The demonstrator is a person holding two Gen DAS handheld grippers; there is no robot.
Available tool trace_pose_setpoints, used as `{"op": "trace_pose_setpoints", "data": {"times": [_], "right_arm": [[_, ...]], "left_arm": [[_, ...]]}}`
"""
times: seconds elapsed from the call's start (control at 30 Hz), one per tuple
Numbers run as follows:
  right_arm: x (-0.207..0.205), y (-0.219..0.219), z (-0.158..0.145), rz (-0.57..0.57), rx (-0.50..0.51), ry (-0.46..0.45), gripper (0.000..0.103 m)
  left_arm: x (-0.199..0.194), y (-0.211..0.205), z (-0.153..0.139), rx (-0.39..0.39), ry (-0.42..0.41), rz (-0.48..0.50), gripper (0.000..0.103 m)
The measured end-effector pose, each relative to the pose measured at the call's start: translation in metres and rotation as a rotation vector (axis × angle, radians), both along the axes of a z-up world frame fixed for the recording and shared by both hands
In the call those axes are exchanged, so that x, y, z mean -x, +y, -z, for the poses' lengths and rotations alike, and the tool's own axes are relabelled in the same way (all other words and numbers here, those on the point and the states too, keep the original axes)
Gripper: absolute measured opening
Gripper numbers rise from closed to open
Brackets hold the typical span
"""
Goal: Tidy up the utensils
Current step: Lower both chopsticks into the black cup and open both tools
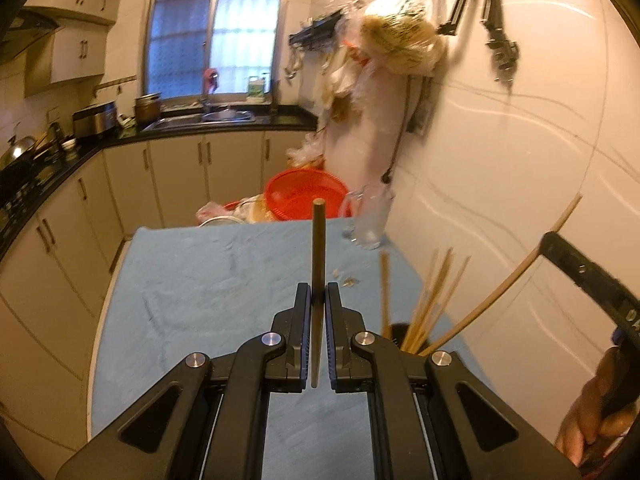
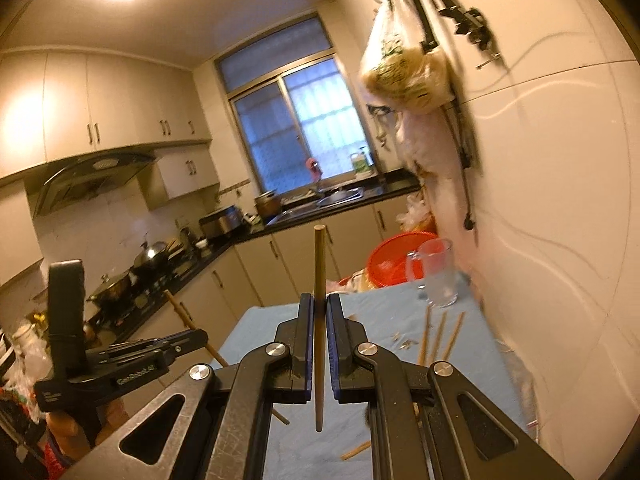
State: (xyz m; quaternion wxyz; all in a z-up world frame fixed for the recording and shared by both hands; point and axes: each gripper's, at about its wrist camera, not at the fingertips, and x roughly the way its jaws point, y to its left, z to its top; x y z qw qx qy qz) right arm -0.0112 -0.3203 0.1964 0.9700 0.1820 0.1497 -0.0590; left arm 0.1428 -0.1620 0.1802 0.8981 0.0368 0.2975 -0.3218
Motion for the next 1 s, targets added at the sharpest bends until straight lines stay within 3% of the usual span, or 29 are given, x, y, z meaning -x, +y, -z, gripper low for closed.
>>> {"op": "trace_pose_setpoints", "data": {"times": [0.2, 0.4, 0.7, 1.0], "right_arm": [[0.007, -0.026, -0.003, 0.056, 0.001, -0.004, 0.007], [0.007, -0.051, 0.010, 0.101, -0.002, 0.031, 0.007], [-0.014, -0.069, 0.045, 0.110, -0.026, 0.116, 0.007], [-0.041, -0.072, 0.081, 0.098, -0.035, 0.210, 0.007]], "left_arm": [[0.004, -0.033, -0.019, 0.032, -0.012, 0.067, 0.006], [0.004, -0.065, -0.020, 0.053, 0.010, 0.121, 0.006], [-0.009, -0.099, 0.013, 0.012, 0.072, 0.150, 0.006], [-0.022, -0.101, 0.047, -0.018, 0.134, 0.143, 0.006]]}}
